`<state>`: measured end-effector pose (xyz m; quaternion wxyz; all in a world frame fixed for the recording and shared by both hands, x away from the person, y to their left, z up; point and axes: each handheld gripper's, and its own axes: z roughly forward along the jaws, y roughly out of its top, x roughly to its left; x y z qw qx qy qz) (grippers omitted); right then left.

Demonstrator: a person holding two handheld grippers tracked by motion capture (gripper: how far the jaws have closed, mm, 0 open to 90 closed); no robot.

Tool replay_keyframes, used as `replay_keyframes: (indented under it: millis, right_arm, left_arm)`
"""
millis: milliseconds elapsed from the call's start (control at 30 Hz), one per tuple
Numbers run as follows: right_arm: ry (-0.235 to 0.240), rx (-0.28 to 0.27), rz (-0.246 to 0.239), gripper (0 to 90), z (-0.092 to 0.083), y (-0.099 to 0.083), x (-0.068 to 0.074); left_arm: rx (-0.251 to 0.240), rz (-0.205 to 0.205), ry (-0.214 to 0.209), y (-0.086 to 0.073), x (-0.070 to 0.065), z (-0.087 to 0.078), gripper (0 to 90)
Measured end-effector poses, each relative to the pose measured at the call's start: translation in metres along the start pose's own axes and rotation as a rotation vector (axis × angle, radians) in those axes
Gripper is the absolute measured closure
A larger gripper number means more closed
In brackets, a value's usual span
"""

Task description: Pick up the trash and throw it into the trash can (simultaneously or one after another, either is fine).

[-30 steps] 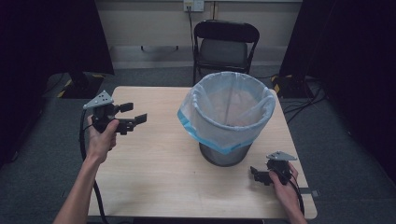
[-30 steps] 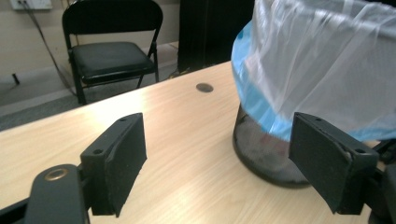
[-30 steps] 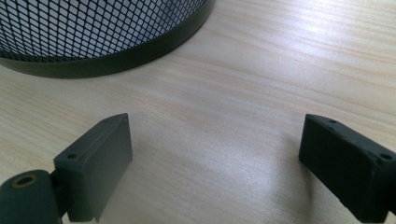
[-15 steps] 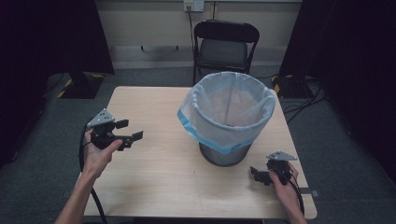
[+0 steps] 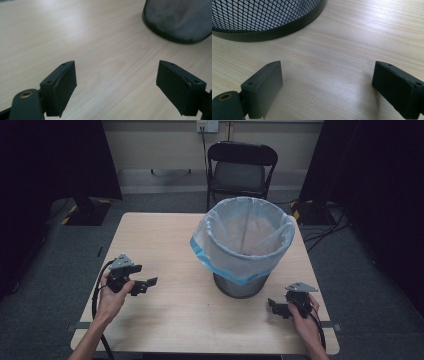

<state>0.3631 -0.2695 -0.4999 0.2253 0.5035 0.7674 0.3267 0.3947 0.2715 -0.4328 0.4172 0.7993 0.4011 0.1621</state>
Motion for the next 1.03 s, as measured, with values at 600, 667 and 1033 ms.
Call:
replay_keyframes:
  millis: [600, 667, 1033]
  right_arm:
    - [-0.001, 0.0, 0.001, 8.7, 0.0, 0.0, 0.0]
    - [0.0, 0.0, 0.0, 8.7, 0.0, 0.0, 0.0]
    - [0.0, -0.001, 0.0, 8.7, 0.0, 0.0, 0.0]
  left_arm:
    - [0.164, 0.009, 0.014, -0.036, -0.014, 0.034, 21.6]
    - [0.177, -0.007, 0.017, -0.041, -0.015, 0.037, 21.6]
    - [0.126, 0.043, 0.068, -0.052, -0.023, 0.044, 12.1]
